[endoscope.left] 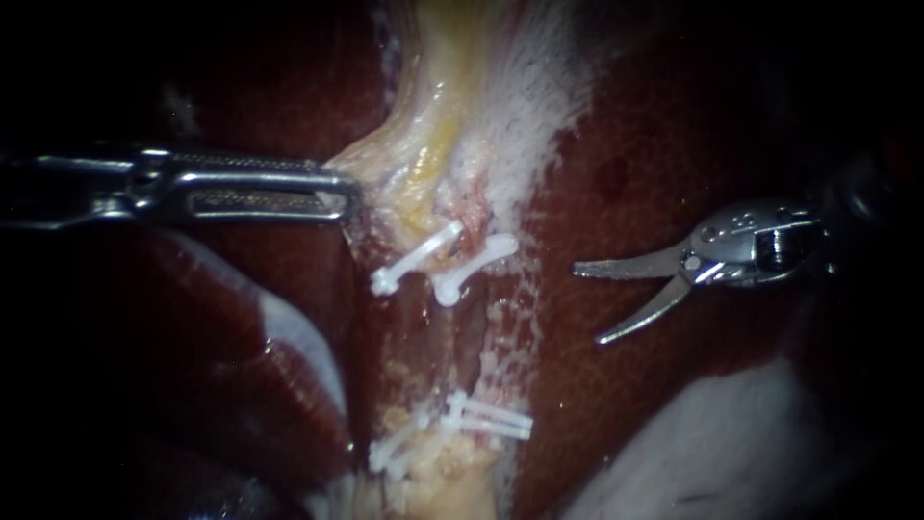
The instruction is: Go back from the cut right tube
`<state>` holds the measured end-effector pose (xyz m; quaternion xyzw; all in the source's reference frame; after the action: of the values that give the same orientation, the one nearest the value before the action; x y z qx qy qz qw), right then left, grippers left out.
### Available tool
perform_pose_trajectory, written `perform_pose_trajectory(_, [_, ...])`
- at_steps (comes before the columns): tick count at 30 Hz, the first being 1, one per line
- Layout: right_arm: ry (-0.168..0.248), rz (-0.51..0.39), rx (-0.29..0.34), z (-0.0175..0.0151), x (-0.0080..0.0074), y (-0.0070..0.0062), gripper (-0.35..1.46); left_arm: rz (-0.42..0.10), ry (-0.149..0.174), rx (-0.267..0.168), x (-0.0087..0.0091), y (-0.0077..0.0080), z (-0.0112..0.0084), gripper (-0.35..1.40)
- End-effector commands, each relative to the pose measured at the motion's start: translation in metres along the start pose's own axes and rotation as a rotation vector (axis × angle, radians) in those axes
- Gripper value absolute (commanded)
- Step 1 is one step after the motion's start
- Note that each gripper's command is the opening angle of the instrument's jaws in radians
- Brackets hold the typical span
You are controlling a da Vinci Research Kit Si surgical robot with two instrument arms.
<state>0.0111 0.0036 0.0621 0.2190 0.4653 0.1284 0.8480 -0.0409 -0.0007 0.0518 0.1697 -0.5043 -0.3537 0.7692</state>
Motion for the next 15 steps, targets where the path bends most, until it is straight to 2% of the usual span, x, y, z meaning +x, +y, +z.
perform_pose_trajectory(1, [0.0, 0.0, 0.0, 0.0001, 0.0, -0.0001, 1.43, -0.006, 0.005, 0.0, 0.0003, 0.0, 0.0003, -0.2])
perform_pose_trajectory(15, [0.0, 0.0, -0.001, 0.0002, 0.0, -0.0002, 1.43, -0.017, 0.029, 0.021, 0.0016, -0.0011, 0.0023, -0.2])
